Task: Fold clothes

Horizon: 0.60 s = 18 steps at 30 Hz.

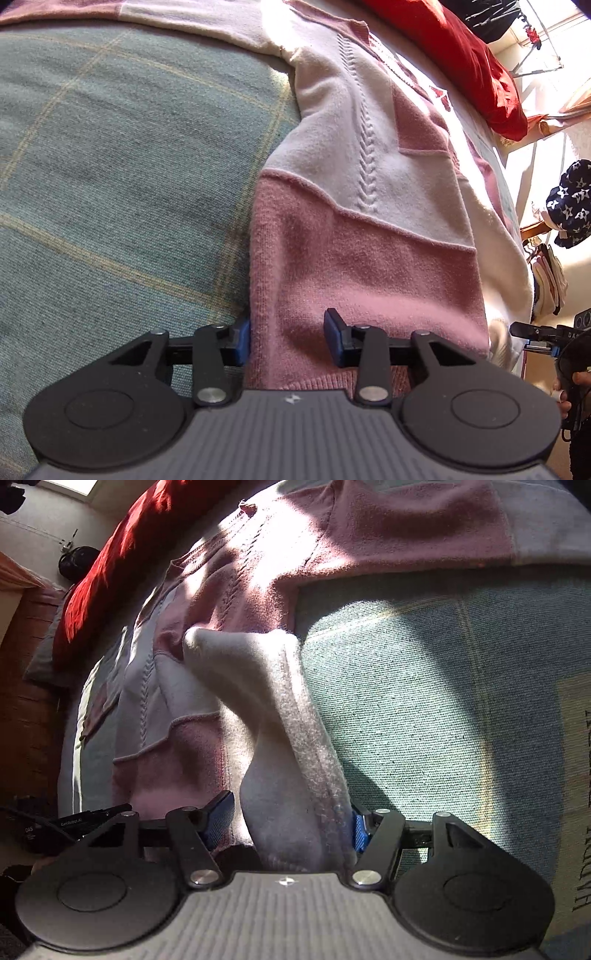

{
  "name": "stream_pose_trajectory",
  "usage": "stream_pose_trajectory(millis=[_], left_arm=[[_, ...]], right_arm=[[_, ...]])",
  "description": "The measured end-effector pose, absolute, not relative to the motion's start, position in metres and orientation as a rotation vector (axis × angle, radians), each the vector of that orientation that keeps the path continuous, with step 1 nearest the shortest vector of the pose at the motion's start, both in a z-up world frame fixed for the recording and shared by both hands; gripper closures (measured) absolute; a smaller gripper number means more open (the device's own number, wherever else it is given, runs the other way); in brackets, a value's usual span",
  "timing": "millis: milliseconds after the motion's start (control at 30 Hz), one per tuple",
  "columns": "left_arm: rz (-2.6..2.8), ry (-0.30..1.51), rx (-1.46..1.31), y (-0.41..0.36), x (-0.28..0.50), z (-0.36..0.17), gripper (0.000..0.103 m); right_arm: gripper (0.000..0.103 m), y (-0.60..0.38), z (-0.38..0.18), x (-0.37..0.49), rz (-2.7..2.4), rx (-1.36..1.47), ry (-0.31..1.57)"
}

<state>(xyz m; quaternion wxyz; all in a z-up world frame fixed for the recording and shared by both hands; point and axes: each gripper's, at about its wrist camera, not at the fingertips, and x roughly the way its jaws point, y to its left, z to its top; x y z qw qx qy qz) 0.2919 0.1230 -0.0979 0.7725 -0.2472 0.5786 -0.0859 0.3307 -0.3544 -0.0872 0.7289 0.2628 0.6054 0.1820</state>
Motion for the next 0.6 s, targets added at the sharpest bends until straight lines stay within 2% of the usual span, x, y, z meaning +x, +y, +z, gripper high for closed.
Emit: stream_pose_trajectory(millis=[167, 233, 267, 300, 333, 367, 600], left_arm=[[-0.194, 1.24, -0.498, 0.118, 0.305, -0.098, 0.071], [-0.189, 1.238, -0.498, 0.117, 0.301, -0.098, 0.071], [-0.182, 1.241, -0.498, 0.117, 0.298, -0.098, 0.073], [-0.176, 1.244, -0.498, 0.117, 0.295, -0.097, 0.081], [-0.168, 1.249, -0.491, 0.117, 0.293, -0.096, 0.086], [-0.16, 1.255, -0.478, 0.117, 0.292, -0.095, 0.095], [-0.198, 1.247, -0.476, 0.116, 0.296, -0.078, 0.099]], right_arm=[[0.053, -0.347, -0.084, 0.336, 0.417, 0.521, 1.334], [0.062, -0.347, -0.084, 0.34, 0.409, 0.482, 1.34], [0.073, -0.349, -0.084, 0.34, 0.403, 0.484, 1.34], [0.081, -0.35, -0.084, 0.339, 0.398, 0.491, 1.338], [0.083, -0.353, -0.084, 0.336, 0.388, 0.502, 1.336], [0.085, -0.357, -0.083, 0.334, 0.376, 0.516, 1.332], [0.089, -0.364, -0.069, 0.329, 0.391, 0.616, 1.323]])
